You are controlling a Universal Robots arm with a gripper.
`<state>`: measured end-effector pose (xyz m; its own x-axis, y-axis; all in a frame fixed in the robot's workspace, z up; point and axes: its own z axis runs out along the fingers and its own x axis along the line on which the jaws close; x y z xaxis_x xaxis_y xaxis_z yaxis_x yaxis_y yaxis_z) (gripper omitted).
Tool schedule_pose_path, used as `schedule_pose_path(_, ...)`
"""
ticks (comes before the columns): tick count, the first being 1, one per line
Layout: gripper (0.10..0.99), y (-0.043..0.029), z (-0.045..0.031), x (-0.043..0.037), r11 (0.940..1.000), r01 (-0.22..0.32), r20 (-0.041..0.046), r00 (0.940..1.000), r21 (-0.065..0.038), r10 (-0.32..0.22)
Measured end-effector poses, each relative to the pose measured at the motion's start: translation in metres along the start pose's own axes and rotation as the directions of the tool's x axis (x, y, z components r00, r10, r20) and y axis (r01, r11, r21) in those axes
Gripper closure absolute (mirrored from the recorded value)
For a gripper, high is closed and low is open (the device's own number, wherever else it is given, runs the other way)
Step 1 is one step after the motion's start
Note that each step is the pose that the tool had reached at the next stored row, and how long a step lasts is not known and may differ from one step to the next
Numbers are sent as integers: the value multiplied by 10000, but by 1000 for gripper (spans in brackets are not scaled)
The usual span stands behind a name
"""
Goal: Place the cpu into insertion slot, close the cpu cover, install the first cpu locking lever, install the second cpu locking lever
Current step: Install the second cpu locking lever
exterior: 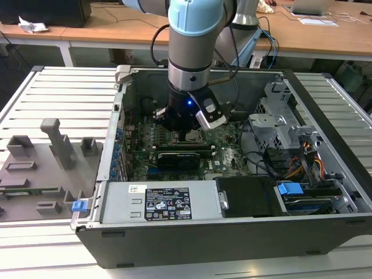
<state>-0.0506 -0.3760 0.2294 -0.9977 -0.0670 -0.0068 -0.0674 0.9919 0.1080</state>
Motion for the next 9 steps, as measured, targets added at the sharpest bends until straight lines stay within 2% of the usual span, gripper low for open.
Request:
schedule_pose_path(3, 980, -47, -3, 28, 10000, 2, 4, 10000, -65, -2)
schedule_pose_path(9, 980, -76, -1, 94, 9997, 1, 15, 10000, -231, 0)
